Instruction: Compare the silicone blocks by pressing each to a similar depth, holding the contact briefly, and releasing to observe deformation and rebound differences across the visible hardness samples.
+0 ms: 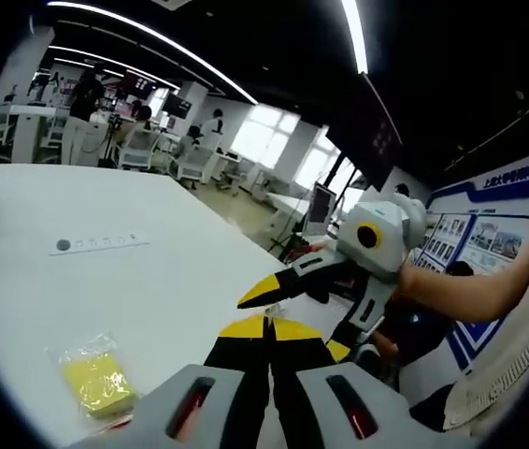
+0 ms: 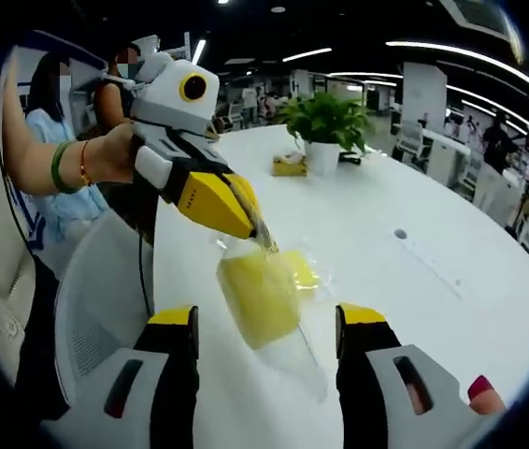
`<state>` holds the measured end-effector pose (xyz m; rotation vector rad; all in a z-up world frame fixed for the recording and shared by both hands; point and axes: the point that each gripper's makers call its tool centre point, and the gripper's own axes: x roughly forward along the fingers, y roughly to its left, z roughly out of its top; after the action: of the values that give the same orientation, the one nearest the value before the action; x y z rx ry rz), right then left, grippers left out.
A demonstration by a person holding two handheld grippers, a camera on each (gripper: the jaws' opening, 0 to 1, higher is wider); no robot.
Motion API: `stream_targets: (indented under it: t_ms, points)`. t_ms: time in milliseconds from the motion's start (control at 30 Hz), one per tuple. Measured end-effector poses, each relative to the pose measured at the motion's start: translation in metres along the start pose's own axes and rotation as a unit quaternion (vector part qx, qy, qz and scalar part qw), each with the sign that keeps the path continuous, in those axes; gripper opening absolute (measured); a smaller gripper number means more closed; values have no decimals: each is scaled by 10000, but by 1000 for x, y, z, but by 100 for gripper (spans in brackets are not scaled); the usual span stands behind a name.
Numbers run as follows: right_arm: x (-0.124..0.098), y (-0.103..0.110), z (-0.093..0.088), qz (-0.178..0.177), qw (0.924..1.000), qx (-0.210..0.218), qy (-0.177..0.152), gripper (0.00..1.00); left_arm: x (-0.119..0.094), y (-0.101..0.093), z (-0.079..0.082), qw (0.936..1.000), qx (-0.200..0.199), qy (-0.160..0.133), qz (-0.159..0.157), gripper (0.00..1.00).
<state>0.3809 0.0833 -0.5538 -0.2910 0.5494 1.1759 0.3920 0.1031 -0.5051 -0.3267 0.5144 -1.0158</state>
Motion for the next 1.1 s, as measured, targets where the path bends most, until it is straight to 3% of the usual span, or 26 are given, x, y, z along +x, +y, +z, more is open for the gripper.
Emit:
stream_targets:
  t_ms: [433, 733, 1100]
  points:
    - [-49, 1, -27, -603, 9957, 586, -398, 67, 11, 12, -13, 9998, -160, 74, 116, 0]
    - [-92, 0, -45, -1093, 9846, 1104, -803, 70, 28, 21, -23, 9990, -389, 106, 193, 0]
    - [-129, -4, -65, -1481, 9747, 1422, -885, 69, 55, 39, -30, 9965, -807, -49, 229, 0]
